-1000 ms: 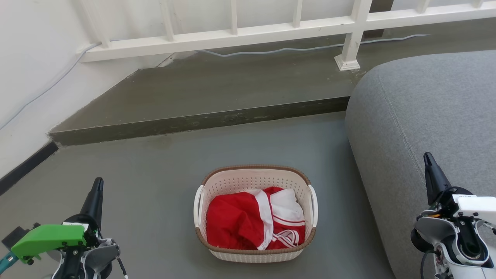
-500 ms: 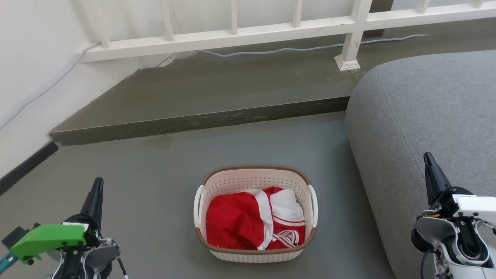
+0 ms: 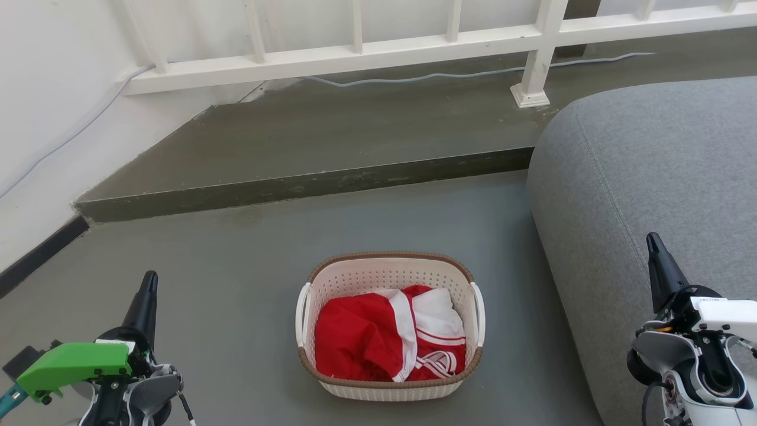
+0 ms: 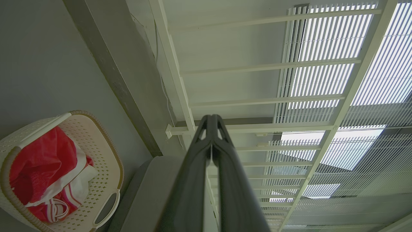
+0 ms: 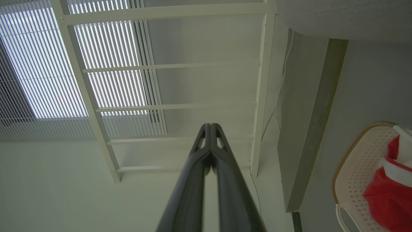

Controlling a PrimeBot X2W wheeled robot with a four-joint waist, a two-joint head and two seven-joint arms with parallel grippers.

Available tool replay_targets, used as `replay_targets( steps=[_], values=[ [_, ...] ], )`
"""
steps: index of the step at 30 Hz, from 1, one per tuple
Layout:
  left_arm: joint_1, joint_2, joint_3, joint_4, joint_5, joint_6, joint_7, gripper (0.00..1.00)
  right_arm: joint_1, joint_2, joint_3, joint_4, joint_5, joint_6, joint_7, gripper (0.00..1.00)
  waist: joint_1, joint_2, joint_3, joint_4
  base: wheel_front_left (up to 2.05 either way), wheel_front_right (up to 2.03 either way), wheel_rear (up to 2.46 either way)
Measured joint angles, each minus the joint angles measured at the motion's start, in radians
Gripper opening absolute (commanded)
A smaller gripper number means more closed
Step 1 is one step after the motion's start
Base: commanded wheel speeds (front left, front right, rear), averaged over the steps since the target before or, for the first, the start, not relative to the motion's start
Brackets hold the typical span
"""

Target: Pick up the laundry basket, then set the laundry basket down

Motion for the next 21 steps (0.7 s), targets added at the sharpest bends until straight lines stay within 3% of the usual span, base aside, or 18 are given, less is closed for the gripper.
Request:
replay_targets(
  steps=[21],
  values=[
    [0.000,0.000,0.000,0.000,0.000,0.000,0.000,0.00,0.000,0.000,0.000,0.000,0.000,0.000,0.000,0.00,0.0000,0.0000,0.000,0.000,0.00,0.00,0.00]
  ],
)
